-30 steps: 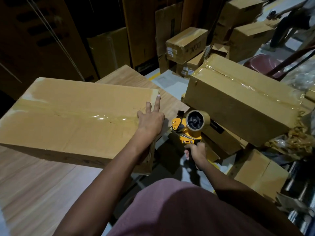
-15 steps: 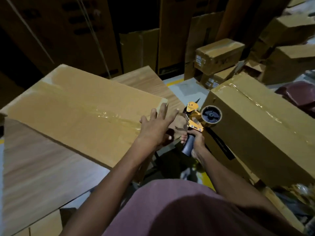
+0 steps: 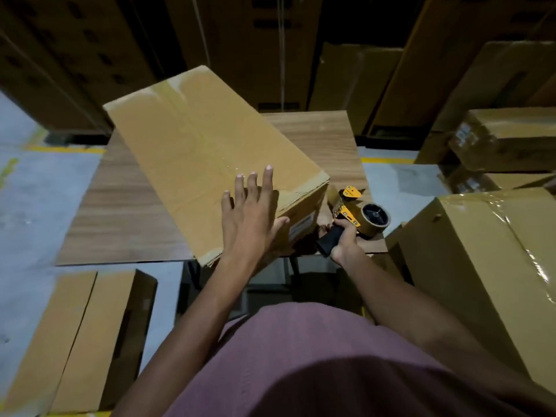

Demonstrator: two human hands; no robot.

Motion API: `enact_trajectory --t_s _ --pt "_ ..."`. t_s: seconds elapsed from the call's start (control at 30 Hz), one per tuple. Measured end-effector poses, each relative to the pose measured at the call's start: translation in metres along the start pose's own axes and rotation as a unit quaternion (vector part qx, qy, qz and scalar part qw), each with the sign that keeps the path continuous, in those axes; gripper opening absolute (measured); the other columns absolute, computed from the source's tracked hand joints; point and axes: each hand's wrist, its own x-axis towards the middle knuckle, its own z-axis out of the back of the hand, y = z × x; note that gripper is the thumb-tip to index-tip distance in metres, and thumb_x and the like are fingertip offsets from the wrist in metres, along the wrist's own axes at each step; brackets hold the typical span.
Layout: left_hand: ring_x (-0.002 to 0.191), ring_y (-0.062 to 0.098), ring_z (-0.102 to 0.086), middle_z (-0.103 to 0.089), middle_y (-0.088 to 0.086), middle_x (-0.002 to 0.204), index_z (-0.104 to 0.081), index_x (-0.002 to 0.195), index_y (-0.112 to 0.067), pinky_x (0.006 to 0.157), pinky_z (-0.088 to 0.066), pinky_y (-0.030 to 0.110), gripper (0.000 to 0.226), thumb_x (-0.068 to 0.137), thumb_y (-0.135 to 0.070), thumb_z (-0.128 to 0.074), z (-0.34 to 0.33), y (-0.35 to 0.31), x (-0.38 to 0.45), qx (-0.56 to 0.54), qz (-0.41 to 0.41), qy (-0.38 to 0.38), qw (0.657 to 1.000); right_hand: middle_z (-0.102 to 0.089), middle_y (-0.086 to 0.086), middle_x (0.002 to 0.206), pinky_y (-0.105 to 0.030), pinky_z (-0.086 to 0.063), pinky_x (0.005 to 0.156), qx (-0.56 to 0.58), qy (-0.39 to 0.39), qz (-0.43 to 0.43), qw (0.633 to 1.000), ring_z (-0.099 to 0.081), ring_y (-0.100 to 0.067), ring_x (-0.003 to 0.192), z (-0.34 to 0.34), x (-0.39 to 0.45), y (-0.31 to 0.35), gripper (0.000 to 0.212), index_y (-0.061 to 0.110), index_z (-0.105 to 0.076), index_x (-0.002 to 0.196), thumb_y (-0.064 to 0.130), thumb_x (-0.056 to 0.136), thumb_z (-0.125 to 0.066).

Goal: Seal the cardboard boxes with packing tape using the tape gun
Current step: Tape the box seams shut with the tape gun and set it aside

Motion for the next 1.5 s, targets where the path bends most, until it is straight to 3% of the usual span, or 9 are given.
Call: enact_trajectory --t_s 0.1,0.23,0.37,0.53,0.67,0.87,1.03,1.17,1.5 --pt "0.149 0.033 -0.028 -0.038 0.012 0.157 0.007 0.161 -0.016 0.115 -0.032 0.05 0.099 0.095 -0.068 -0.045 -0.009 -0.004 -0.009 0.024 0.017 -0.011 1.0 -0.063 -0.008 0.086 -0.033 -0.06 0.061 -0.074 -0.018 0.007 0.997 -0.064 -0.027 0.071 0.001 0.023 -0.004 0.025 0.009 -0.055 0.098 0.029 0.087 -0.064" --pt "0.148 0.03 -0.035 -0.047 0.012 0.153 0.002 0.162 -0.014 0.115 -0.033 0.05 0.097 0.095 -0.072 -0.036 -0.014 -0.006 -0.013 0.038 0.017 -0.015 0.999 -0.067 -0.012 0.124 -0.048 -0.06 0.085 -0.21 -0.035 -0.009 0.977 -0.069 -0.035 0.101 0.031 0.099 -0.013 0.09 0.013 -0.052 0.136 0.051 0.059 -0.079" --pt "0.143 0.036 -0.041 -0.049 0.013 0.151 -0.001 0.162 -0.014 0.115 -0.031 0.056 0.102 0.091 -0.078 -0.036 -0.015 -0.007 -0.012 0.066 0.036 -0.024 0.997 -0.064 -0.013 0.125 -0.044 -0.059 0.073 -0.315 -0.024 -0.009 0.949 -0.065 -0.033 0.098 0.006 0.037 -0.008 0.048 0.009 -0.054 0.133 0.043 0.099 -0.06" --pt "0.145 0.04 -0.035 -0.037 0.019 0.158 0.017 0.16 -0.021 0.117 -0.022 0.062 0.125 0.075 -0.091 -0.042 -0.013 -0.013 -0.002 0.061 0.096 0.015 0.993 -0.062 -0.017 0.125 -0.043 -0.058 0.072 -0.569 -0.012 -0.011 0.823 -0.065 -0.033 0.093 -0.01 -0.015 0.003 0.051 0.01 -0.054 0.132 0.048 0.098 -0.059" --pt "0.147 0.043 -0.032 -0.033 0.022 0.16 0.019 0.159 -0.017 0.121 -0.017 0.059 0.126 0.075 -0.093 -0.036 -0.013 -0.015 -0.001 0.067 0.089 0.042 0.993 -0.043 -0.02 0.155 -0.047 -0.048 0.101 -0.741 -0.053 0.108 0.661 -0.05 -0.042 0.134 -0.03 -0.057 0.026 0.081 0.003 -0.032 0.154 0.056 0.098 -0.055" --pt "0.15 0.035 -0.027 -0.034 0.01 0.162 -0.036 0.155 -0.018 0.123 -0.014 0.055 0.085 0.096 -0.062 0.006 0.005 0.0 0.012 0.002 0.076 0.103 0.992 -0.025 -0.019 0.16 -0.052 -0.035 0.11 -0.583 -0.009 0.434 0.686 -0.03 -0.041 0.143 -0.072 -0.131 0.031 0.068 0.009 -0.017 0.16 0.034 0.105 -0.048" --pt "0.153 0.024 -0.019 -0.035 -0.007 0.162 -0.043 0.152 -0.029 0.123 -0.012 0.054 0.054 0.109 -0.045 -0.014 0.004 0.035 0.021 -0.052 0.045 0.113 0.991 -0.043 -0.001 0.157 -0.059 -0.02 0.118 -0.689 0.098 0.522 0.493 -0.023 -0.027 0.152 -0.097 -0.164 -0.008 0.049 0.023 -0.05 0.147 0.04 0.104 -0.032" --pt "0.154 0.022 -0.017 -0.035 -0.01 0.162 -0.04 0.154 -0.028 0.123 -0.009 0.055 0.052 0.11 -0.043 -0.018 0.008 0.066 0.032 -0.052 0.05 0.111 0.991 -0.011 0.003 0.173 -0.064 -0.002 0.121 -0.831 0.136 0.405 0.357 0.004 -0.025 0.159 -0.107 -0.169 -0.032 0.058 0.02 -0.026 0.162 0.045 0.11 -0.019" --pt "0.111 0.035 -0.063 -0.069 0.014 0.121 -0.048 0.148 -0.033 0.089 -0.041 0.038 0.044 0.109 -0.041 -0.03 0.025 0.131 0.068 -0.031 -0.053 0.108 0.992 0.017 0.004 0.173 -0.07 0.004 0.118 -0.873 0.064 0.331 0.353 0.026 -0.038 0.154 -0.2 -0.144 -0.051 0.057 0.041 0.0 0.164 0.05 0.109 -0.01"
